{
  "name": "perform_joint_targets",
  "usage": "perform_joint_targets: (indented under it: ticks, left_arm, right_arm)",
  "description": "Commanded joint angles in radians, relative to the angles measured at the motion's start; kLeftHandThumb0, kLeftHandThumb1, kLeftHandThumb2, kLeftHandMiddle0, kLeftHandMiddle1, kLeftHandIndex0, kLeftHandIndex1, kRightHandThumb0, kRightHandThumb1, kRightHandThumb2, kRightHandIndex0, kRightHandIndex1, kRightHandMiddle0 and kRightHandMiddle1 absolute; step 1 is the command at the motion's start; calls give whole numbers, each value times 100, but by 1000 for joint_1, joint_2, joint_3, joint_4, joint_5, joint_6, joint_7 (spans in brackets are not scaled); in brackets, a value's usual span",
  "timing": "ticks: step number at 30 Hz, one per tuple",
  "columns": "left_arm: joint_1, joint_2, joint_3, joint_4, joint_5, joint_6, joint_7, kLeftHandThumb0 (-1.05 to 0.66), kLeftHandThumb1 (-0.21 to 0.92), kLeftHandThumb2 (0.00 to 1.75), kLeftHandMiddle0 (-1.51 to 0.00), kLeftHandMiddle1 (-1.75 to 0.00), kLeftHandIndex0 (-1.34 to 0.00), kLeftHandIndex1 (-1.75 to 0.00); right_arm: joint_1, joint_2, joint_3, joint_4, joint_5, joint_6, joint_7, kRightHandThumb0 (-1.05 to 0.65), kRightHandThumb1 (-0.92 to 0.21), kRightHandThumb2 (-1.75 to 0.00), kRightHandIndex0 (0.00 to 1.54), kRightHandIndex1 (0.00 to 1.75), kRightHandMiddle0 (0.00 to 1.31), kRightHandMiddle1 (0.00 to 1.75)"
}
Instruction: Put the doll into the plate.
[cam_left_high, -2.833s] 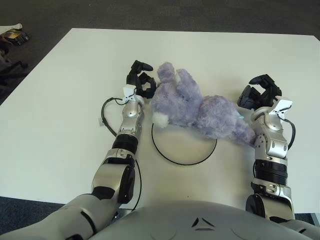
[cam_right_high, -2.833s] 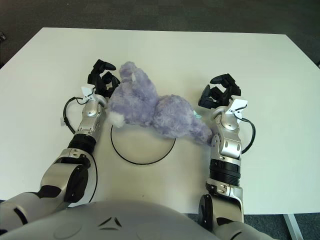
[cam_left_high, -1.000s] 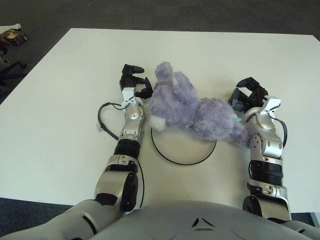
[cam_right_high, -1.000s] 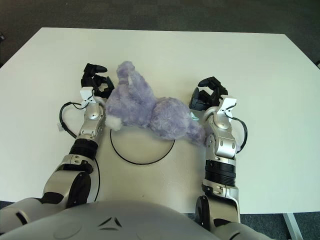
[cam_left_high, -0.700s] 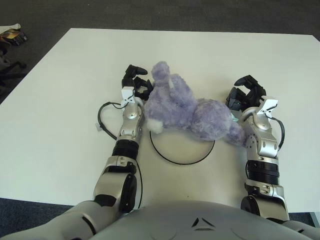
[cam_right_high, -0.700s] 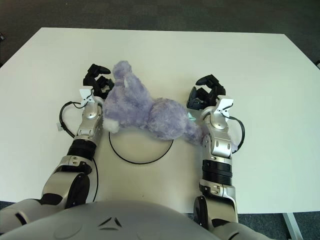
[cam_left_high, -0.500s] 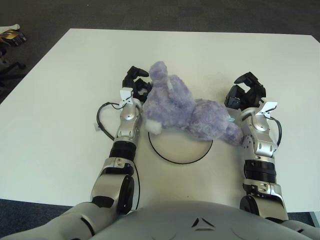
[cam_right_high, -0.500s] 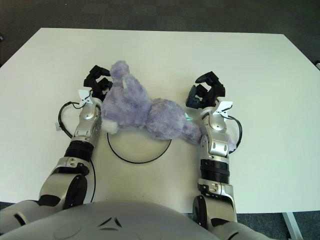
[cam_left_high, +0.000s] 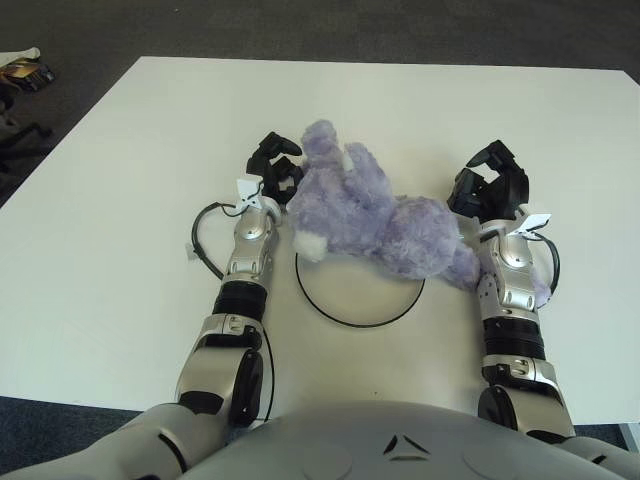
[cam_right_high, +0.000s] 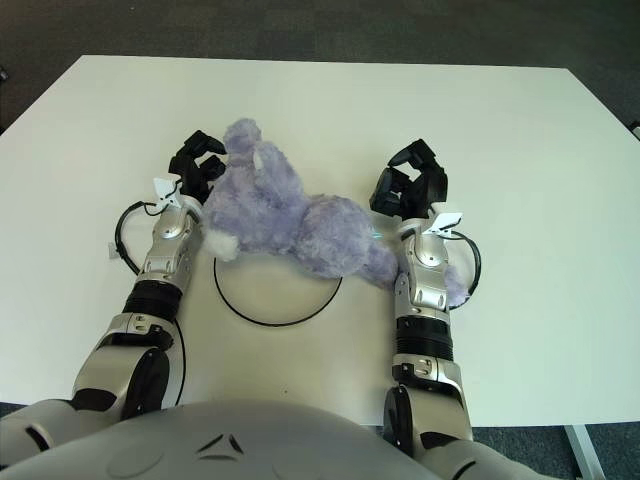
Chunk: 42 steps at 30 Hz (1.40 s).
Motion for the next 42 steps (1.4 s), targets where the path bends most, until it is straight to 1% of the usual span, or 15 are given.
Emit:
perform_joint_targets:
  ticks: [1,7,8,11,16,22,23,25,27,31,35,38,42]
  left_arm:
    - [-11,9,2,32,-3,1,-11,-1,10,158,-66,-175,-65,-175]
    - [-47,28,6,84,2,-9,-18,-1,10,157,-66,-175,-65,-175]
    - [-52,31,7,92,3,-11,-18,-1,5,161,-75,-175,-66,-170]
    - [-64,38,8,111,6,-13,-15,-1,-2,168,-86,-175,-68,-166]
    - [-85,47,11,139,8,-18,-9,-1,-2,169,-89,-175,-64,-167]
    - [-102,51,14,163,22,-31,16,-1,-1,169,-89,-175,-62,-169]
    - [-106,51,15,168,24,-33,20,-1,2,166,-84,-175,-62,-170]
    - [-113,52,18,182,27,-37,30,-1,11,156,-70,-175,-60,-173]
    - [-116,51,19,190,28,-40,37,-1,16,151,-64,-175,-59,-174]
    - [-121,51,30,223,26,-54,58,-1,19,147,-60,-175,-58,-174]
    - [-123,51,37,249,27,-75,81,-1,21,146,-58,-175,-57,-175]
    - [-122,51,40,262,35,-92,105,0,21,145,-58,-175,-57,-175]
    - [-121,52,42,274,43,-109,123,0,19,148,-60,-175,-58,-175]
  right_arm:
    - [24,1,3,45,2,-17,10,-52,-23,-143,130,175,69,175]
    - [30,3,-2,46,13,-9,13,-52,-22,-144,130,175,70,175]
    - [31,4,-3,45,14,-6,13,-52,-22,-144,130,175,70,175]
    - [34,9,-7,38,21,14,6,-52,-22,-144,130,175,69,175]
    - [36,16,-16,30,31,46,-10,-51,-24,-141,129,175,68,175]
    - [39,15,-25,13,47,106,-28,-51,-24,-141,128,175,68,175]
    - [39,15,-27,10,49,116,-32,-51,-24,-141,128,175,68,175]
    - [40,16,-30,1,50,139,-42,-51,-24,-141,128,175,68,175]
    - [41,16,-31,-6,51,153,-48,-51,-24,-141,128,175,68,175]
    - [40,18,-40,-17,55,188,-67,-52,-24,-142,128,175,68,175]
    - [38,20,-49,-20,63,213,-76,-52,-23,-143,128,175,69,175]
    - [34,20,-56,-18,67,219,-82,-52,-22,-144,128,175,69,175]
    - [32,19,-58,-13,63,214,-82,-53,-21,-145,129,175,70,175]
